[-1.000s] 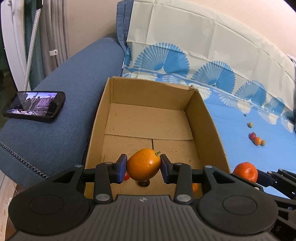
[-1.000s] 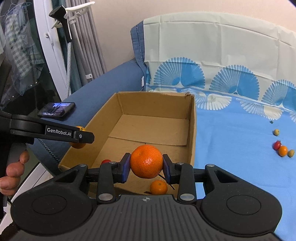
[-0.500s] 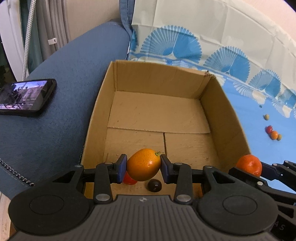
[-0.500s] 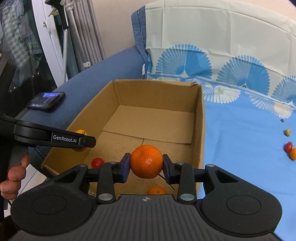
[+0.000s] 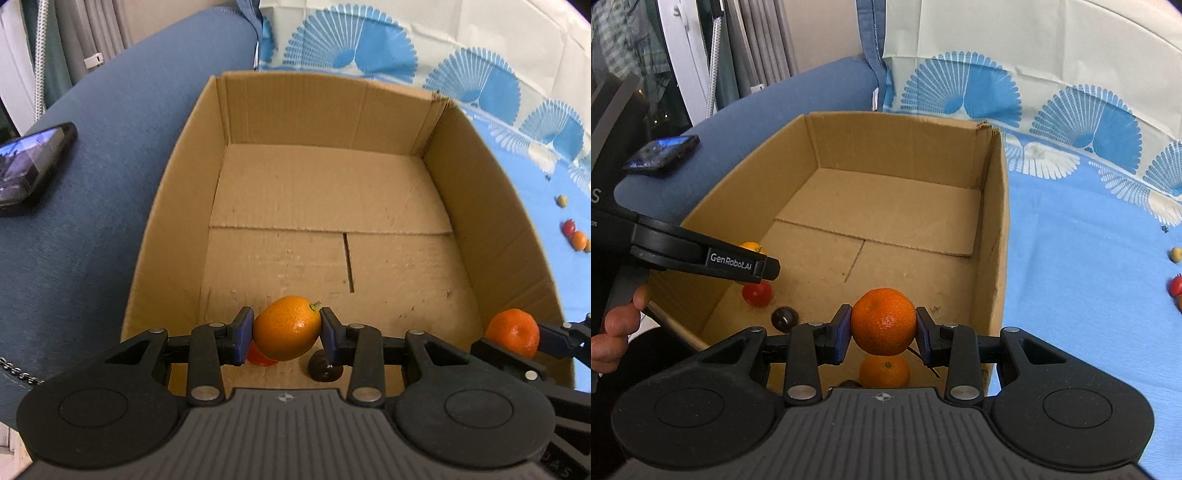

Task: Organize fruits
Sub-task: 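Open both grippers to drop the kumquat and mandarin into the box, then move both open grippers back over the bed toward the remaining fruits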

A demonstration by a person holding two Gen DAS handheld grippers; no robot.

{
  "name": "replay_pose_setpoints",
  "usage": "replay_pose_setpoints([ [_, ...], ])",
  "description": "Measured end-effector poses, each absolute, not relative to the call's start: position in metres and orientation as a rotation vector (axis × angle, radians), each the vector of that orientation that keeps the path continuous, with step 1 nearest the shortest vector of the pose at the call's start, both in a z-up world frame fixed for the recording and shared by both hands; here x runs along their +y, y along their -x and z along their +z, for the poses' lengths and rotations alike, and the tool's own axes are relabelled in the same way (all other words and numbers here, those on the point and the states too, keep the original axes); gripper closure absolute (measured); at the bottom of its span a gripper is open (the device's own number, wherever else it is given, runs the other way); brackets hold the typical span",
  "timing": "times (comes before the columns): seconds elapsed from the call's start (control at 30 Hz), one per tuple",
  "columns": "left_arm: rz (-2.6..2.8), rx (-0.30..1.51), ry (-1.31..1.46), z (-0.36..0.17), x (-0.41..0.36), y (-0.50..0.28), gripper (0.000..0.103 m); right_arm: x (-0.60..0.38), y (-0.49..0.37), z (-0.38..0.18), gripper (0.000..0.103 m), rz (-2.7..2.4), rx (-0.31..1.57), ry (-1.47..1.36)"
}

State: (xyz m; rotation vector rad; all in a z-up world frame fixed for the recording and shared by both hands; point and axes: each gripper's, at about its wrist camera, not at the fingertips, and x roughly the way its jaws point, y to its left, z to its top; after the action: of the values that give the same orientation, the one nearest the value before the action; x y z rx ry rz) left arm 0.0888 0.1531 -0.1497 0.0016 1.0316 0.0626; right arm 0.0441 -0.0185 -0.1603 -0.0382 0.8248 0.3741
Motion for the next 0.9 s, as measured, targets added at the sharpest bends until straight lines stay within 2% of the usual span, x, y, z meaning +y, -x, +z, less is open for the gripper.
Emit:
replay_pose_setpoints([
  [0.07, 0.061, 1.044, -0.01, -0.153, 0.152, -0.09, 0.06, -0.018, -0.045, -0.163, 0.065, 0.379, 0.824, 0.049],
  [0.1, 0.058, 1.05, -0.014, -0.154, 0.153, -0.09, 0.051, -0.018, -0.045, -0.164, 0.065, 0.385, 0.822, 0.057],
  [0.13, 0.053, 1.053, -0.016, -0.154, 0.152, -0.091, 0.027, -0.017, -0.045, -0.164, 0.059, 0.389, 0.824, 0.067],
  [0.17, 0.049, 1.044, -0.013, -0.152, 0.152, -0.09, 0.021, -0.016, -0.046, -0.165, 0.051, 0.391, 0.829, 0.075],
  [0.2, 0.038, 1.038, -0.008, -0.15, 0.152, -0.089, 0.007, -0.016, -0.046, -0.164, 0.041, 0.387, 0.822, 0.076],
  [0.23, 0.056, 1.031, -0.016, -0.146, 0.15, -0.088, 0.001, -0.016, -0.044, -0.161, 0.03, 0.385, 0.806, 0.072],
  [0.3, 0.086, 1.0, -0.041, -0.138, 0.146, -0.083, 0.0, -0.017, -0.041, -0.155, 0.02, 0.369, 0.783, 0.077],
  [0.43, 0.04, 1.054, -0.044, -0.117, 0.144, -0.079, 0.0, -0.028, -0.029, -0.136, 0.015, 0.327, 0.766, 0.052],
  [0.63, 0.003, 1.082, -0.021, -0.048, 0.142, -0.05, 0.0, -0.056, 0.008, -0.096, 0.013, 0.244, 0.726, -0.046],
  [0.9, -0.035, 0.932, 0.005, 0.098, 0.129, 0.015, 0.0, -0.098, 0.065, -0.048, 0.013, 0.161, 0.65, -0.165],
])
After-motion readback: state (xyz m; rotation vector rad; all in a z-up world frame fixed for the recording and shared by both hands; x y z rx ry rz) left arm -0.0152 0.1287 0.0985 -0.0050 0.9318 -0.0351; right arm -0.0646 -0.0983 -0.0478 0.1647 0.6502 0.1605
